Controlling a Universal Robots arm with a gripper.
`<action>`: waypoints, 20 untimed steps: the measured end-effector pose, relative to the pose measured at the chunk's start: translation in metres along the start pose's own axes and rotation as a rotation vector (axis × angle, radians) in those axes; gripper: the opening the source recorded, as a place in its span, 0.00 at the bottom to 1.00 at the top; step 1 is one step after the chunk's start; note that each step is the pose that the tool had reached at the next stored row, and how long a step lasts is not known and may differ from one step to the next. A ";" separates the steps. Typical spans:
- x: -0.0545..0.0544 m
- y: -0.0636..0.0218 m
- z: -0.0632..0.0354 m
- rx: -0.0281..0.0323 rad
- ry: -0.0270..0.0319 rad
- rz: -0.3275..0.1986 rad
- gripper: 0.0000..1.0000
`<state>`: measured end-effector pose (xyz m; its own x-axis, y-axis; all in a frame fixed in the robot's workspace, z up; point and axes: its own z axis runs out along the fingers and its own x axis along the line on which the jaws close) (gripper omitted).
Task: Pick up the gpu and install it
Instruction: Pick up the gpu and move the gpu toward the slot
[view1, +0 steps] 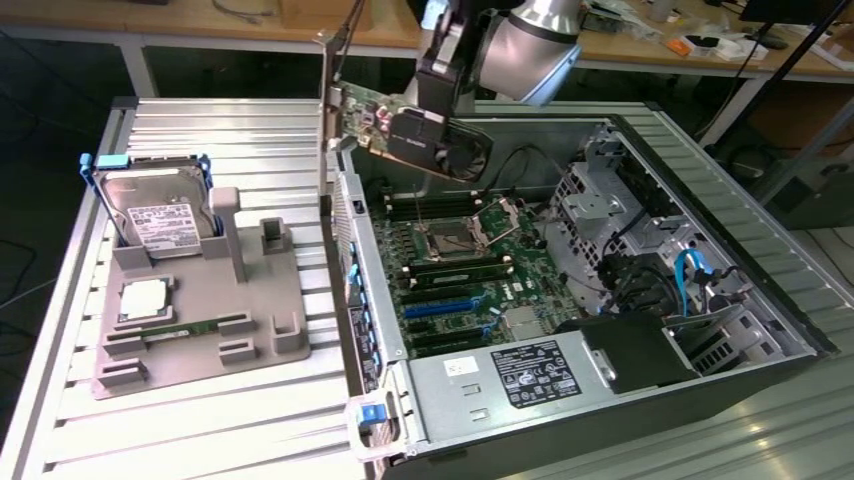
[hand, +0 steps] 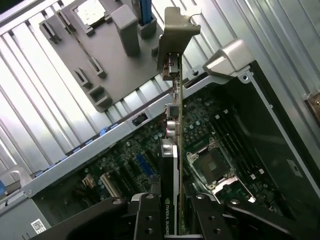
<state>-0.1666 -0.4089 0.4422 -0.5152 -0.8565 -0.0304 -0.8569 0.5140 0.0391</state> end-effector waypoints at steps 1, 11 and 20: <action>0.000 -0.0002 0.0001 -0.0005 0.0006 -0.016 0.27; -0.001 -0.0020 0.0006 -0.0042 0.0055 -0.139 0.27; -0.008 -0.0139 0.0005 -0.0037 0.0052 -0.137 0.27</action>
<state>-0.1504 -0.4089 0.4414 -0.3929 -0.9191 -0.0306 -0.9193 0.3917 0.0386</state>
